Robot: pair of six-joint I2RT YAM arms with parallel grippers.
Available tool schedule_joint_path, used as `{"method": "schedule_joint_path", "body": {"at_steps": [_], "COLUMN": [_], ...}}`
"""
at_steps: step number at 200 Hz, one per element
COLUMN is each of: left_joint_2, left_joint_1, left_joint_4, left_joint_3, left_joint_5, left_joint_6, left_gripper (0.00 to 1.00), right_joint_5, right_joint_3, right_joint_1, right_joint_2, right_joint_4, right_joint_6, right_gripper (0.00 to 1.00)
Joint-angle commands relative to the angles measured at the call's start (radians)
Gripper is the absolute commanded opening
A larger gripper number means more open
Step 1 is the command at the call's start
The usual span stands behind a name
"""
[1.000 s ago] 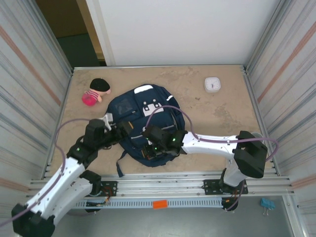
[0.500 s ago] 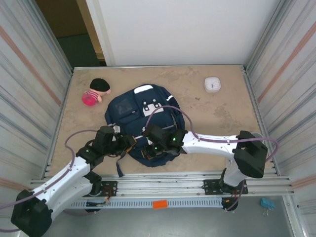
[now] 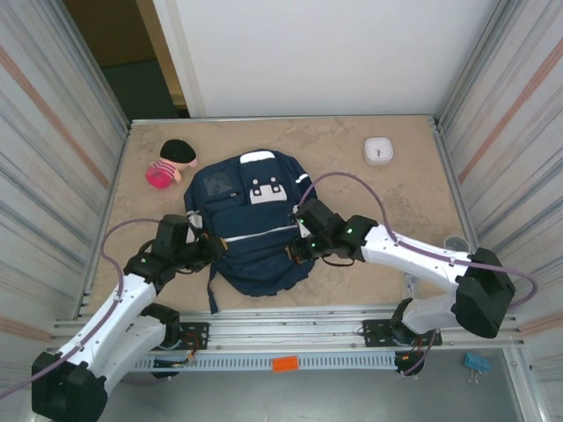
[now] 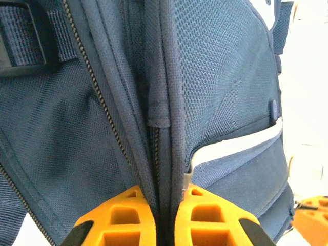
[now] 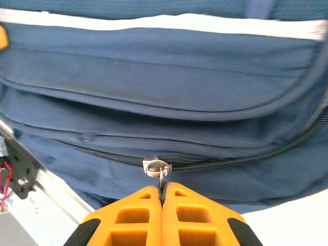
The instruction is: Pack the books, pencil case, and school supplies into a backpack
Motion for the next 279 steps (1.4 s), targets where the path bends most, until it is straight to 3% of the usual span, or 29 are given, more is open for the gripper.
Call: {"method": "schedule_joint_path", "body": {"at_steps": [1, 24, 39, 51, 67, 88, 122, 177, 196, 218, 229, 263, 279], "left_joint_2": [0.005, -0.001, -0.02, -0.044, -0.09, -0.149, -0.169, 0.059, 0.135, 0.192, 0.201, 0.149, 0.115], "left_joint_1": [0.026, 0.026, 0.026, 0.025, 0.004, -0.083, -0.277, -0.532, -0.568, -0.569, -0.569, -0.569, -0.568], "left_joint_4": [-0.075, -0.089, -0.069, -0.021, 0.013, 0.024, 0.044, 0.11, 0.137, 0.223, 0.275, 0.383, 0.412], "left_joint_3": [0.054, 0.105, 0.131, 0.14, 0.151, 0.171, 0.169, 0.172, 0.167, 0.137, 0.122, 0.065, 0.037], "left_joint_5": [-0.112, -0.133, -0.102, -0.045, -0.04, -0.107, -0.101, -0.199, -0.268, -0.367, -0.405, -0.325, -0.285], "left_joint_6": [0.12, 0.187, 0.256, 0.335, 0.443, 0.625, 0.94, 1.106, 1.143, 1.146, 1.132, 1.118, 1.114], "left_gripper": [0.0, 0.01, 0.33, 0.51, 0.61, 0.63, 0.64, 0.68, 0.69, 0.61, 0.47, 0.05, 0.0], "right_joint_5": [0.023, -0.032, -0.085, -0.117, -0.151, -0.17, -0.172, -0.163, -0.164, -0.16, -0.163, -0.152, -0.164], "right_joint_3": [-0.019, -0.008, -0.006, 0.007, 0.034, 0.067, 0.078, 0.054, 0.04, 0.031, 0.025, -0.016, -0.04], "right_joint_1": [-0.054, -0.054, -0.027, -0.005, 0.008, 0.02, 0.02, 0.019, 0.015, 0.009, 0.005, -0.011, -0.021], "right_joint_2": [-0.031, -0.03, -0.027, -0.023, -0.018, -0.021, -0.031, -0.044, -0.053, -0.061, -0.065, -0.061, -0.056], "right_joint_4": [-0.098, -0.061, -0.019, -0.004, -0.004, -0.011, -0.014, -0.017, -0.009, -0.006, -0.004, 0.037, 0.088], "right_joint_6": [-0.079, -0.084, -0.089, -0.099, -0.104, -0.112, -0.111, -0.105, -0.101, -0.103, -0.103, -0.102, -0.094], "right_gripper": [0.0, 0.0, 0.0, 0.0, 0.0, 0.0, 0.0, 0.0, 0.0, 0.0, 0.0, 0.0, 0.0]}}
